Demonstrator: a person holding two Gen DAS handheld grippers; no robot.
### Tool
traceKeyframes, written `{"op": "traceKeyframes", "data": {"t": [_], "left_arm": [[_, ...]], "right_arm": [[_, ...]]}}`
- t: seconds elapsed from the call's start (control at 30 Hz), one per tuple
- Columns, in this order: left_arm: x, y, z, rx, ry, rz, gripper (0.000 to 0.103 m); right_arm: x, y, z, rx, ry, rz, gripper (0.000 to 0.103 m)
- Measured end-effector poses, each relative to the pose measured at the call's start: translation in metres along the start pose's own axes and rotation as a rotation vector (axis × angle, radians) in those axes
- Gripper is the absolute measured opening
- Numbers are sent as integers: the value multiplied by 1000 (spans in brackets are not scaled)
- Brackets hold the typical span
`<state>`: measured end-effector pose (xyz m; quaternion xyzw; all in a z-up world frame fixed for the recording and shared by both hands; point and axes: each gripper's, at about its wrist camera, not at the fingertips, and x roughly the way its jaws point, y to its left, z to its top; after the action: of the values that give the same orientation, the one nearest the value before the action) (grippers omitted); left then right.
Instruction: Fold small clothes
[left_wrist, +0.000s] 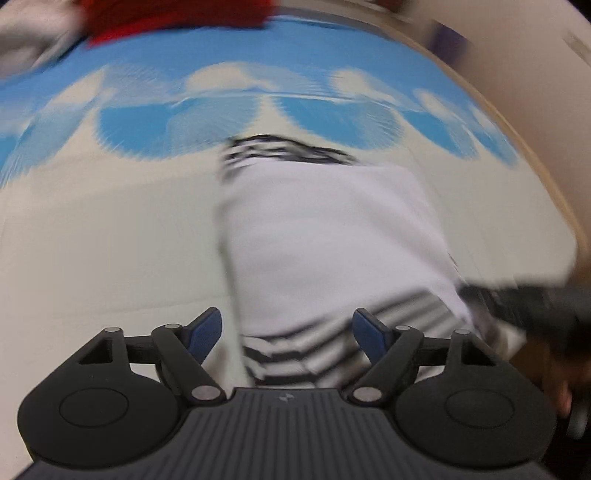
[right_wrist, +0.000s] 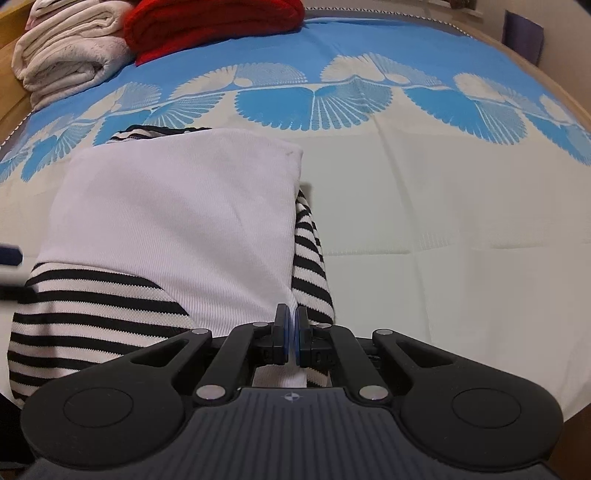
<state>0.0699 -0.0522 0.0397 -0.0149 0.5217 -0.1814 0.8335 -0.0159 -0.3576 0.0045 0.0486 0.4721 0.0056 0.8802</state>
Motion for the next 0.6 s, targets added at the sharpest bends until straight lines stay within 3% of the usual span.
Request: {"op": "traceKeyframes", "data": {"t": [0.07, 0.13, 0.2, 0.23, 0.3, 0.4, 0.53, 0.57, 0.6], "left_arm": [[11, 12, 5, -104, 35, -4, 76], [17, 14, 7, -116, 52, 9, 76], [19, 10, 8, -110, 55, 26, 76], [19, 10, 9, -116, 52, 26, 76], [18, 10, 8, -128, 47, 27, 76], [19, 9, 11, -130, 42, 33, 76], [20, 14, 12, -148, 32, 29, 76], [18, 14, 13, -152, 23, 28, 76], [16, 14, 14, -156, 14, 21, 76]], "right_arm": [[-1, -1, 1, 11, -9, 11, 2], [-4, -6, 2, 49, -17, 48, 7], [-10, -16, 3, 143, -22, 145, 10], [-13, -20, 3, 178, -24, 186, 23], [-21, -30, -1, 243, -32, 260, 36], [-23, -34, -9, 263, 1, 310, 42], [-13, -27, -23, 148, 75, 289, 38], [-15, -26, -25, 131, 71, 292, 32], [-18, -27, -25, 126, 64, 310, 4]]}}
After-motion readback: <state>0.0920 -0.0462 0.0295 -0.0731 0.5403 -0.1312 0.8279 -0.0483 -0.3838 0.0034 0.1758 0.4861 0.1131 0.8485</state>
